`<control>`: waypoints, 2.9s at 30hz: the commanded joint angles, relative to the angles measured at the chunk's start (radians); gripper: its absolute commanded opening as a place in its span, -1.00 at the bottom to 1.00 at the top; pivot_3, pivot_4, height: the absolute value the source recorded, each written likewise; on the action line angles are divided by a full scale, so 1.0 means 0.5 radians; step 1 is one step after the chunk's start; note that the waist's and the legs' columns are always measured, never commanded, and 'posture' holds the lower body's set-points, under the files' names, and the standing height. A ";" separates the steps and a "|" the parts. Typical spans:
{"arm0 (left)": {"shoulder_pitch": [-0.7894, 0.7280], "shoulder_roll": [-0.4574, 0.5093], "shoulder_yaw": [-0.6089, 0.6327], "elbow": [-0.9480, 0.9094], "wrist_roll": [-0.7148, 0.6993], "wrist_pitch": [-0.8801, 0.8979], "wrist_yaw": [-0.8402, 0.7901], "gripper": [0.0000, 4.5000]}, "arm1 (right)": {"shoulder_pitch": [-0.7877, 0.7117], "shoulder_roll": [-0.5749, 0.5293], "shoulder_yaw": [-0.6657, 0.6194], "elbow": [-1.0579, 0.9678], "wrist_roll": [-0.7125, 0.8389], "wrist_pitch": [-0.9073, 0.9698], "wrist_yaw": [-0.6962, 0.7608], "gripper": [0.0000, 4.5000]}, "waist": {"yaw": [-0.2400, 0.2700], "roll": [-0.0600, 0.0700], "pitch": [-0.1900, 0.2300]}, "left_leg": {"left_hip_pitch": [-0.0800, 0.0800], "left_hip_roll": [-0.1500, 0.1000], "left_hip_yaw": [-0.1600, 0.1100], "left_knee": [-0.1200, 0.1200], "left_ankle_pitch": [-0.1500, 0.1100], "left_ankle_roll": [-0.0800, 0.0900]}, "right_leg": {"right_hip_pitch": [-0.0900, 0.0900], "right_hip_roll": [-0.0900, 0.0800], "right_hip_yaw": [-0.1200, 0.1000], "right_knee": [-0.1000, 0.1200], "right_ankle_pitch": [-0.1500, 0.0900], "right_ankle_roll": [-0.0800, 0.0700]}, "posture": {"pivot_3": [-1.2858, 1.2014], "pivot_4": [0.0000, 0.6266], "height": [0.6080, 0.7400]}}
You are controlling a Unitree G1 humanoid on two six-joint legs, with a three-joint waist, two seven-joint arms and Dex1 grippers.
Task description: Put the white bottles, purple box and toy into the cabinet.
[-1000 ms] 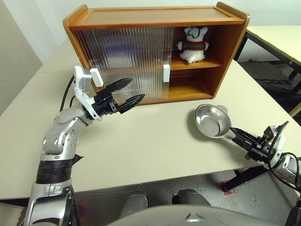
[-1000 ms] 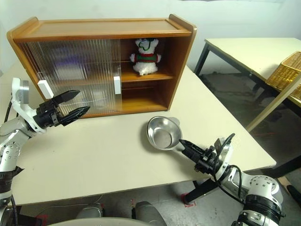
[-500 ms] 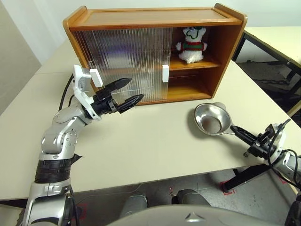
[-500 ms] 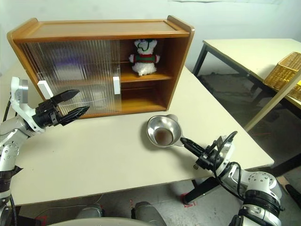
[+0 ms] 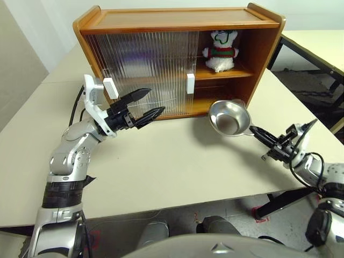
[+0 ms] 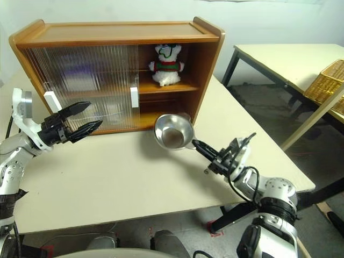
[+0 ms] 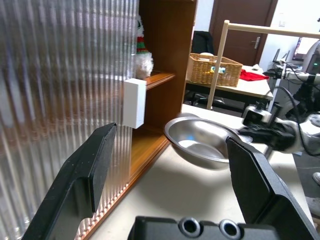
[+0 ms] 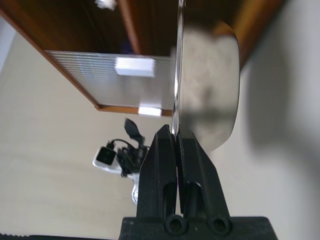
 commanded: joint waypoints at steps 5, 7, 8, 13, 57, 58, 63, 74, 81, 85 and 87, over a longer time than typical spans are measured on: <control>0.024 0.049 0.015 -0.037 0.019 0.011 0.010 1.00 | -0.219 0.072 0.024 0.223 -0.071 -0.202 -0.025 -0.98 | 0.010 0.001 -0.001 | 0.000 0.000 -0.003 0.000 0.000 0.000 | -0.001 0.000 0.001 0.000 0.000 0.000 | 0.03 -1.00 1.00; 0.027 0.062 0.023 -0.056 0.010 0.024 0.021 1.00 | -0.327 0.094 0.028 0.354 -0.121 -0.322 -0.027 -0.98 | 0.014 0.001 0.000 | -0.001 0.001 -0.004 -0.001 0.000 0.000 | -0.001 0.000 0.000 0.000 0.000 -0.001 | 0.04 -1.00 1.00; 0.028 0.065 0.023 -0.063 0.006 0.028 0.029 1.00 | -0.385 0.100 0.030 0.432 -0.150 -0.393 -0.023 -0.98 | 0.015 0.002 0.000 | 0.000 0.001 -0.004 -0.001 0.000 0.000 | -0.001 0.000 0.001 0.000 0.000 -0.001 | 0.04 -1.00 1.00; 0.051 0.068 0.025 -0.095 -0.001 0.036 0.052 1.00 | -0.604 0.120 0.034 0.715 -0.256 -0.642 -0.019 -0.98 | 0.022 0.003 0.000 | -0.001 0.003 -0.005 -0.001 0.000 0.000 | -0.004 0.000 0.002 0.001 0.005 -0.001 | 0.05 -1.00 1.00; 0.204 0.163 0.140 -0.357 -0.094 0.159 0.212 1.00 | -0.970 0.389 -0.204 1.256 -0.436 -1.784 -0.728 -0.98 | 0.127 0.004 0.000 | -0.004 0.031 -0.016 -0.009 -0.002 -0.003 | -0.019 0.011 -0.003 0.002 0.024 -0.044 | 0.11 -1.00 1.00; 0.202 0.166 0.139 -0.354 -0.094 0.159 0.210 1.00 | -0.962 0.381 -0.204 1.274 -0.444 -1.806 -0.727 -0.98 | 0.127 0.003 0.000 | -0.004 0.031 -0.018 -0.009 -0.002 -0.003 | -0.019 0.011 -0.003 0.002 0.024 -0.044 | 0.11 -1.00 1.00; 0.185 0.182 0.135 -0.341 -0.096 0.161 0.197 1.00 | -0.902 0.343 -0.212 1.348 -0.490 -1.899 -0.721 -0.98 | 0.126 0.003 0.000 | -0.004 0.031 -0.022 -0.008 -0.002 -0.003 | -0.017 0.011 -0.003 0.002 0.024 -0.045 | 0.11 -1.00 1.00; 0.155 0.181 0.114 -0.291 -0.083 0.143 0.170 1.00 | -0.824 0.307 -0.196 1.389 -0.590 -1.963 -0.616 0.26 | 0.116 -0.004 -0.005 | -0.001 0.031 -0.029 -0.005 -0.002 -0.003 | -0.010 0.009 -0.003 0.002 0.021 -0.044 | 0.10 -1.00 1.00; 0.143 0.150 0.084 -0.253 -0.058 0.108 0.151 1.00 | -0.797 0.273 -0.179 1.386 -0.612 -1.906 -0.508 0.98 | 0.116 -0.009 -0.008 | 0.005 0.033 -0.034 -0.003 -0.002 -0.003 | -0.003 0.006 -0.003 0.002 0.015 -0.032 | 0.09 -1.00 1.00; 0.129 0.133 0.069 -0.240 -0.050 0.096 0.148 1.00 | -0.794 0.252 -0.175 1.373 -0.615 -1.857 -0.437 0.98 | 0.115 -0.008 -0.008 | 0.002 0.033 -0.035 -0.003 -0.002 -0.003 | -0.005 0.004 -0.002 0.002 0.014 -0.032 | 0.08 -1.00 1.00; 0.122 0.126 0.062 -0.236 -0.047 0.092 0.146 1.00 | -0.789 0.238 -0.172 1.362 -0.620 -1.832 -0.404 0.98 | 0.113 -0.008 -0.008 | 0.000 0.032 -0.035 -0.004 -0.002 -0.003 | -0.008 0.004 -0.002 0.002 0.015 -0.033 | 0.08 -1.00 1.00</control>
